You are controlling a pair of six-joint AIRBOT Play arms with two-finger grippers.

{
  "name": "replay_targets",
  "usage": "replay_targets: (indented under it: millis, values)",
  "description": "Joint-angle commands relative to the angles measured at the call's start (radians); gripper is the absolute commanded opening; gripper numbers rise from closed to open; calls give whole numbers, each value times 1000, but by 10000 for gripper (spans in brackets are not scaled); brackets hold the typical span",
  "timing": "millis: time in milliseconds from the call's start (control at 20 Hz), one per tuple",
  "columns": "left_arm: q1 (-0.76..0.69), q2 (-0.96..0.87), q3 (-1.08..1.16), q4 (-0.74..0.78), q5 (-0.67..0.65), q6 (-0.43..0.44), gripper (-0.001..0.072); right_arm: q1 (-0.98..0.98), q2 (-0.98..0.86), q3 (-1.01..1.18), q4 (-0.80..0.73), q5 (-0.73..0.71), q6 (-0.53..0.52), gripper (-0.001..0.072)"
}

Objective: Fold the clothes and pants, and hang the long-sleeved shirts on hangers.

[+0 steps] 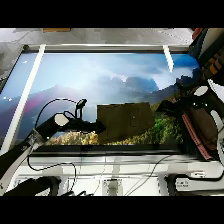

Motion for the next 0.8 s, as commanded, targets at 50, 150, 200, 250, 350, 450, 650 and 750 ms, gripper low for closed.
replay_targets:
  millis: [50, 150, 200, 250, 350, 450, 650, 750]
  values:
    - [0, 0, 2, 0, 1, 0, 701, -28, -191, 54, 225, 83, -154, 632]
    - [0, 0, 2, 0, 1, 0, 701, -2, -233, 54, 249, 13, -186, 633]
    - [0, 0, 2, 0, 1, 0, 701, 8, -244, 54, 247, -32, -186, 633]
    - [0, 0, 2, 0, 0, 0, 701, 16, -251, 54, 246, -69, -185, 633]
    - [0, 0, 2, 0, 0, 0, 701, 18, -272, 54, 236, -98, -152, 633]
    - [0, 0, 2, 0, 0, 0, 701, 19, -303, 55, 201, -60, -121, 632]
    - [0, 0, 2, 0, 2, 0, 701, 82, -351, 53, 233, 105, -203, 631]
    - [0, 0, 2, 0, 3, 0, 701, 144, -351, 53, 278, 112, -277, 629]
